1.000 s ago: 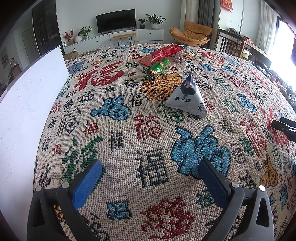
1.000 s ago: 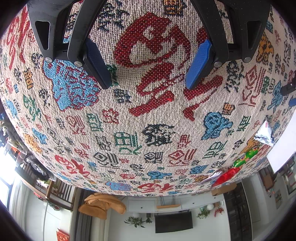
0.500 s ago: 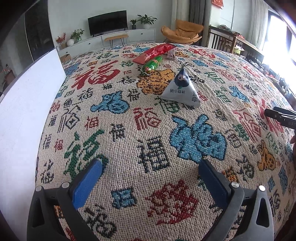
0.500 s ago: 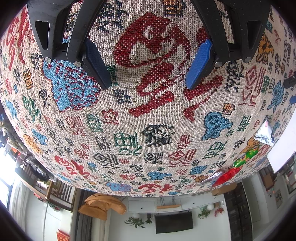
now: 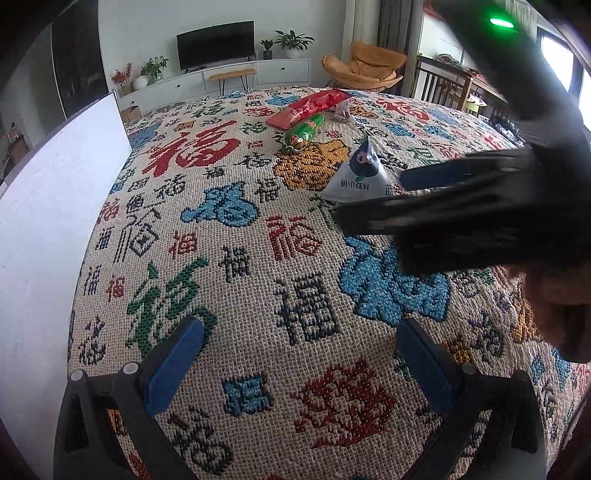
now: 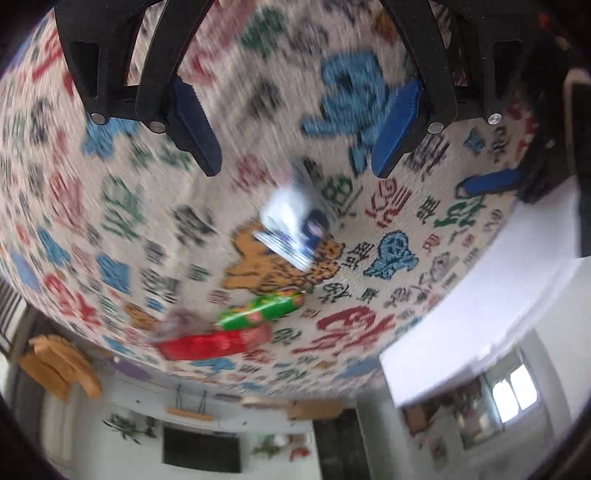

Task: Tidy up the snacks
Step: 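Grasp the white triangular packet with the right tool while the left tool grasps the green sausage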

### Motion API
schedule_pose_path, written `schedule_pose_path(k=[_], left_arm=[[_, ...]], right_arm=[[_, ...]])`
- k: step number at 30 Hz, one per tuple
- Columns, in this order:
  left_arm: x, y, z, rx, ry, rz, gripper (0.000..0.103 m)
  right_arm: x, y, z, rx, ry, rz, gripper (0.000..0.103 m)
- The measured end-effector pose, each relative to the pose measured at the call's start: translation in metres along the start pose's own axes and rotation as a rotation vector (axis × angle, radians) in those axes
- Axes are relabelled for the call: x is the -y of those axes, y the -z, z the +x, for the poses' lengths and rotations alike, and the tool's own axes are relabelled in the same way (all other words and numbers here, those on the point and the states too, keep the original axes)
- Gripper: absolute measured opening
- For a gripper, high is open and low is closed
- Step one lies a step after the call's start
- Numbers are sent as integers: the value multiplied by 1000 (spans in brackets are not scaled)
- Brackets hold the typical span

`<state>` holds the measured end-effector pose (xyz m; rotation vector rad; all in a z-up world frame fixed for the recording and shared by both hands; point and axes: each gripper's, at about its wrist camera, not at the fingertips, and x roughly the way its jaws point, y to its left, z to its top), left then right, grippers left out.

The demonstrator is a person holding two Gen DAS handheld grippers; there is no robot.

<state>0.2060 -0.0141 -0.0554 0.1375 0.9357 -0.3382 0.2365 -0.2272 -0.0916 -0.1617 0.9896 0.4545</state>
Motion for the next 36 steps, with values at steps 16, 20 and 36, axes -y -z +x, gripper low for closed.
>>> schedule_pose_path(k=[16,20,36], left_arm=[[-2,-1,0,1,5,-6,103],[3,-2,2,-8,-22,11,103],[8,-44,13,-78,77,-4,103]], right_arm=[[72,37,-49,112,208,33,47],[113,88,-75,135,296,100,47],[159,121,-81,105,281,298,62]])
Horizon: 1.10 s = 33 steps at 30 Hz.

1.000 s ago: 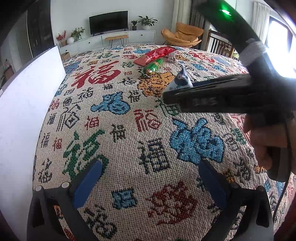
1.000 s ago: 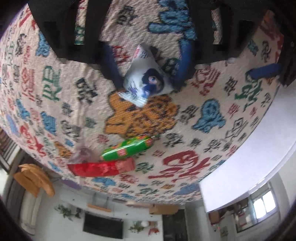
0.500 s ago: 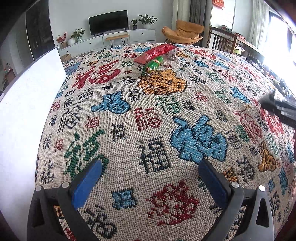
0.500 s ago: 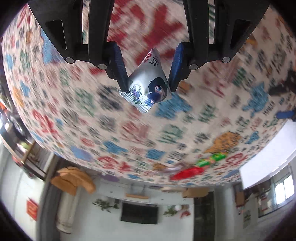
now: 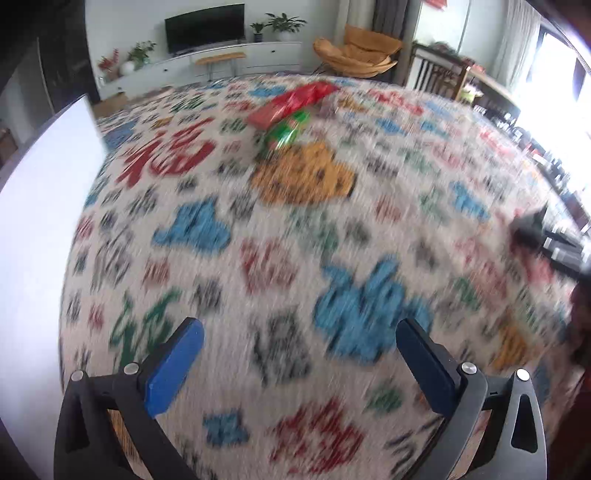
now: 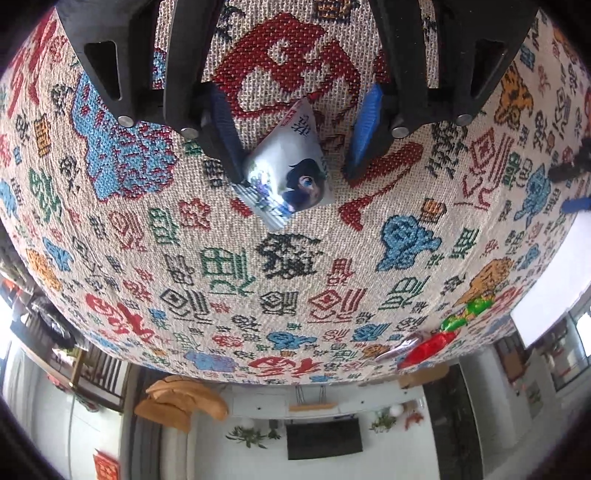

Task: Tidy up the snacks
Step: 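Grasp the white triangular packet with the right tool while the left tool grasps the green sausage, then carry both snacks over the white box and open both tools to drop them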

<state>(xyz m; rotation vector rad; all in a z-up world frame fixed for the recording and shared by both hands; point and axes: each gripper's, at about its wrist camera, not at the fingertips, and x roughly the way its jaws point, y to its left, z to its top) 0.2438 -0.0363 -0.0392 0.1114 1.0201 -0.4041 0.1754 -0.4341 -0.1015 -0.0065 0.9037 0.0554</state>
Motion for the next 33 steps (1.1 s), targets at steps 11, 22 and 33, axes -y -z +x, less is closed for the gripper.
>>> schedule_pose_path(k=[11,22,33], left_arm=[[9,-146,93,-21,-160,73,62],[7,-47,38,-19,5,-35,23],[30,73,-41,-28,91,-52,81]], right_arm=[[2,5,-1,-2,-4,-10,65],[1,5,1,1,-14,-3,65],[-23,27,-20,5,-206,-101,66]])
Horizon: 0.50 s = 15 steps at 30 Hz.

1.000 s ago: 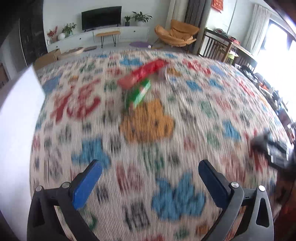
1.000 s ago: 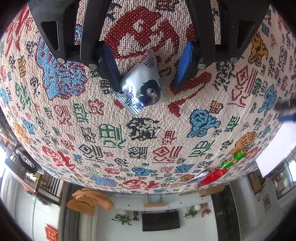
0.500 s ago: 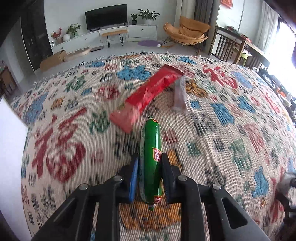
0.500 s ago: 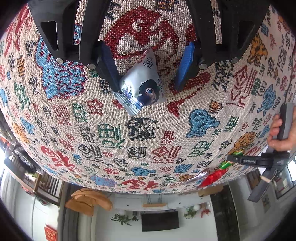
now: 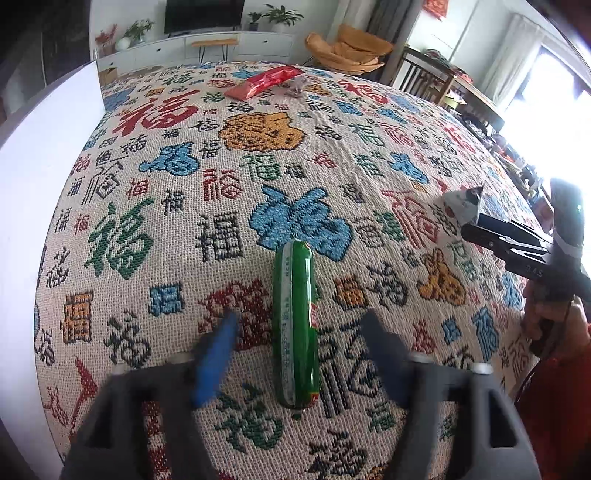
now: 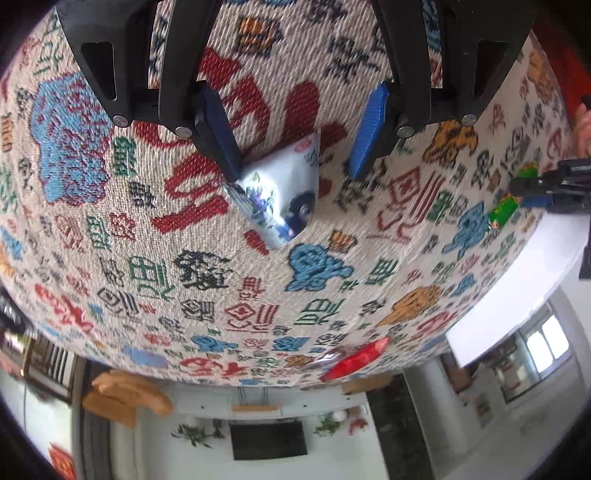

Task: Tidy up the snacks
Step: 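Carry both snacks over the white box and open both tools to drop them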

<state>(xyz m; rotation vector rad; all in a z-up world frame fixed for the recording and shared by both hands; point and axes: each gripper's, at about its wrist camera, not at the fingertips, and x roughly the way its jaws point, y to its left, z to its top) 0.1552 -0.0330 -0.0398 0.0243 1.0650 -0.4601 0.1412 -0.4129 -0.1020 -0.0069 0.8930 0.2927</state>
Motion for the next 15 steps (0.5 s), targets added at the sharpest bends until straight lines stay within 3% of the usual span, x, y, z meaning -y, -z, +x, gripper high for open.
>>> schedule_pose_path(k=[5,9,12,13,15], left_arm=[[9,4,5,10,-51,88,81],[17,3,12,18,-131,162,75],[15,5,8,51,-128,160,42],[12,5,5,63,-131,151,23],[3,8,1,79,-88,107,22]], right_arm=[[22,18,-19,0,-109,167,69],[28,22,-31,-8,-86,243,70],[23,4,-32,-5,-53,255,70],[21,-3,-30,-6,-43,256,70],[17,-18,-15,-49,-5,257,70]])
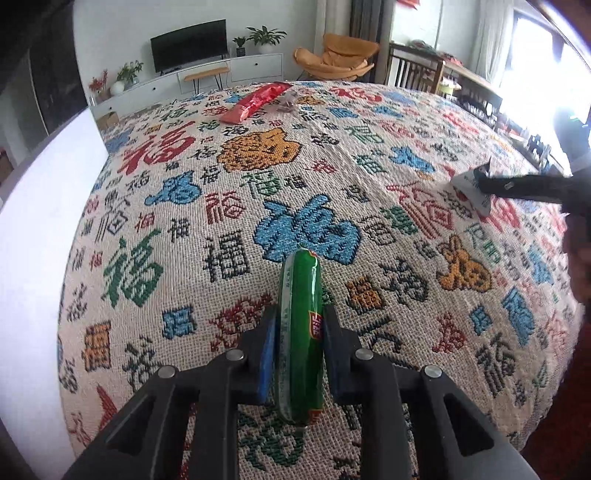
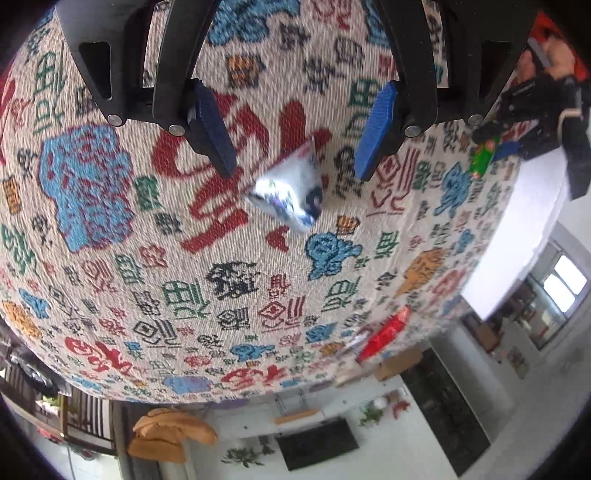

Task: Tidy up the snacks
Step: 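Carry both snacks over the white box and open both tools to drop them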

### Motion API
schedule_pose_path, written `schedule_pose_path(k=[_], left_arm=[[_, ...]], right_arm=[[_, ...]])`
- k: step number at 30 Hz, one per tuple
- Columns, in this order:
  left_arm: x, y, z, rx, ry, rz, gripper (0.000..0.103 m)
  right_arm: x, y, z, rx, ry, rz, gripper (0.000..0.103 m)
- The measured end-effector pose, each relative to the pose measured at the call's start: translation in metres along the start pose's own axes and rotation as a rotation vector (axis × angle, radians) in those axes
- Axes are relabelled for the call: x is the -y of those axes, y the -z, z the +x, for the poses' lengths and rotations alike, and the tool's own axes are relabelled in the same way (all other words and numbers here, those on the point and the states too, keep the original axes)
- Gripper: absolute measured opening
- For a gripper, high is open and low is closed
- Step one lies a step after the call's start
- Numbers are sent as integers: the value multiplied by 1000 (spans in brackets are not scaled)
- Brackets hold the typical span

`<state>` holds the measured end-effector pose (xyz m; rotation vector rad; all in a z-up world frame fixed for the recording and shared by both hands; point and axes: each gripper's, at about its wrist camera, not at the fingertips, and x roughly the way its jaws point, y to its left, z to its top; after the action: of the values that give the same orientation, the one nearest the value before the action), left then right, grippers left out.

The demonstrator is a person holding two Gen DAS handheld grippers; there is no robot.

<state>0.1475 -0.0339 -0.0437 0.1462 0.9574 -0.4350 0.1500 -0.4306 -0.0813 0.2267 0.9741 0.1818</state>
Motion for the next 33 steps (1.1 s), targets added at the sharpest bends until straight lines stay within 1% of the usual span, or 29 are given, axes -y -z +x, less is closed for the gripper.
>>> schedule_pose_path(k=[1,2,3,4,5,6,7,9,10,12,13,15,16,17,19,21,22,23,24,25,26,27,28,30,31,33], left_arm=[[-4,3,-4,8,21,-26,22],[-8,7,-8,16,46,-52,22],[-13,12,-14,29,79,-89,22],[-19,19,-25,50,121,-132,22],[-22,23,-33,67,144,-154,22],[-25,27,-42,85,163,-174,22],[-30,30,-57,117,196,-205,22],[-37,30,-77,161,236,-240,22],[-43,28,-95,204,261,-266,22],[-55,23,-120,264,284,-298,22],[-66,19,-140,311,296,-325,22],[-84,15,-169,372,286,-352,22],[-100,15,-191,417,256,-369,22],[-114,16,-207,445,221,-384,22],[-139,22,-229,478,143,-414,22],[-172,36,-251,493,-11,-453,22],[-181,40,-254,482,-64,-464,23],[-195,47,-256,445,-155,-485,24],[-207,53,-255,404,-235,-513,27],[-222,62,-252,357,-318,-553,44],[-231,71,-250,333,-365,-590,68],[-238,82,-249,323,-398,-626,76],[-241,91,-251,329,-417,-652,79],[-241,101,-250,344,-425,-665,79],[-238,103,-249,354,-419,-663,79],[-231,101,-246,377,-389,-658,79]], right_arm=[[-6,-6,13,-44,22,-13,70],[-10,-8,23,-77,40,-33,65],[-15,-9,30,-89,86,-57,39],[-19,-10,29,-72,138,-78,39],[-20,-10,29,-81,129,-67,38],[-20,-9,27,-81,100,-41,38],[-23,-7,20,-70,85,-26,38],[-37,-6,5,-42,85,-60,38],[-46,-7,-2,-31,66,-72,38],[-79,-15,-23,3,-2,-113,38],[-101,-22,-34,23,-34,-146,38],[-145,-34,-49,53,-107,-207,38],[-178,-42,-59,68,-164,-252,38],[-206,-47,-64,75,-211,-290,38],[-262,-52,-69,70,-308,-356,38],[-318,-54,-67,40,-412,-401,39],[-349,-53,-63,18,-468,-423,39],[-368,-50,-60,0,-502,-433,41],[-387,-47,-55,-24,-534,-438,45],[-407,-43,-46,-69,-566,-430,58],[-417,-39,-39,-111,-588,-420,65],[-425,-34,-33,-153,-616,-402,68],[-426,-31,-30,-170,-632,-384,67],[-416,-24,-28,-172,-649,-348,67],[-405,-22,-26,-164,-637,-339,67],[-372,-22,-19,-136,-550,-330,67]])
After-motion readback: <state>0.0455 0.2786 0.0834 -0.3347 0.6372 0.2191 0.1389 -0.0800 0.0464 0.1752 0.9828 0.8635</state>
